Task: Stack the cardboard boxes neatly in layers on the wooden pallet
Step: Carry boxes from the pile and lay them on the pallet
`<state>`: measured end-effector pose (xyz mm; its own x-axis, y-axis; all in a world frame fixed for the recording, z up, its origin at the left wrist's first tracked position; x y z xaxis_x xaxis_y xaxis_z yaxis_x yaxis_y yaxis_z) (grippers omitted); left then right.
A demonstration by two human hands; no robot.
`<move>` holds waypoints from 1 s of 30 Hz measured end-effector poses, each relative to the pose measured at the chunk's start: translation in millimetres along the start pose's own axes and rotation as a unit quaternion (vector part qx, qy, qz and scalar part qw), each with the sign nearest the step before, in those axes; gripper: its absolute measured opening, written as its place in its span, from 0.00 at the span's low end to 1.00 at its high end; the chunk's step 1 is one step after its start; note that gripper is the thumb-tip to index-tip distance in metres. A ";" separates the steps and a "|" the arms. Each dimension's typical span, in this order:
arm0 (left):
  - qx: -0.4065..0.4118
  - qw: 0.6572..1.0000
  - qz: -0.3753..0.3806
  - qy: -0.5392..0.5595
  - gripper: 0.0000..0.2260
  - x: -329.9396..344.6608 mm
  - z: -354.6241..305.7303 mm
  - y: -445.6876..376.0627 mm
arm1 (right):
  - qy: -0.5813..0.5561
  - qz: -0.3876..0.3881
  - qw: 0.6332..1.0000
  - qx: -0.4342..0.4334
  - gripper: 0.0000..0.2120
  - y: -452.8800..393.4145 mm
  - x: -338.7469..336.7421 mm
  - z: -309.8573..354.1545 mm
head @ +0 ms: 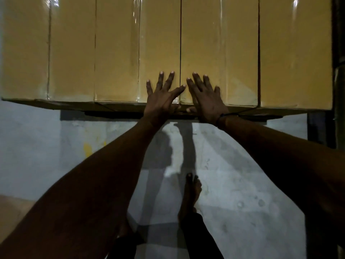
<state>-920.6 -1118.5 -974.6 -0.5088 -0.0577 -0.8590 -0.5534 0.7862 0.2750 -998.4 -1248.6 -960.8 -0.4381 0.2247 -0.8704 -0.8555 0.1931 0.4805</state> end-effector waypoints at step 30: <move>-0.213 0.822 -0.406 0.337 0.14 -521.8 -85.1 426.3 | -0.214 -0.169 0.959 -0.080 0.39 327.0 -482.8 130.1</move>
<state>-947.2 -805.7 -372.4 -0.0281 -0.8977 -0.4398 -0.9989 0.0415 -0.0209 -1030.7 -1169.7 -369.5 -0.0037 0.5531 -0.8331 -0.9753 0.1821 0.1252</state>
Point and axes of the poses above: each hand's wrist, its own y-axis away from the middle knuckle, its own x-axis out of the palm, z = x × y, the point moved 7 cm from there along -y, towards the middle knuckle, and after that the axes turned 9 degrees about y, right-handed, at the moved point
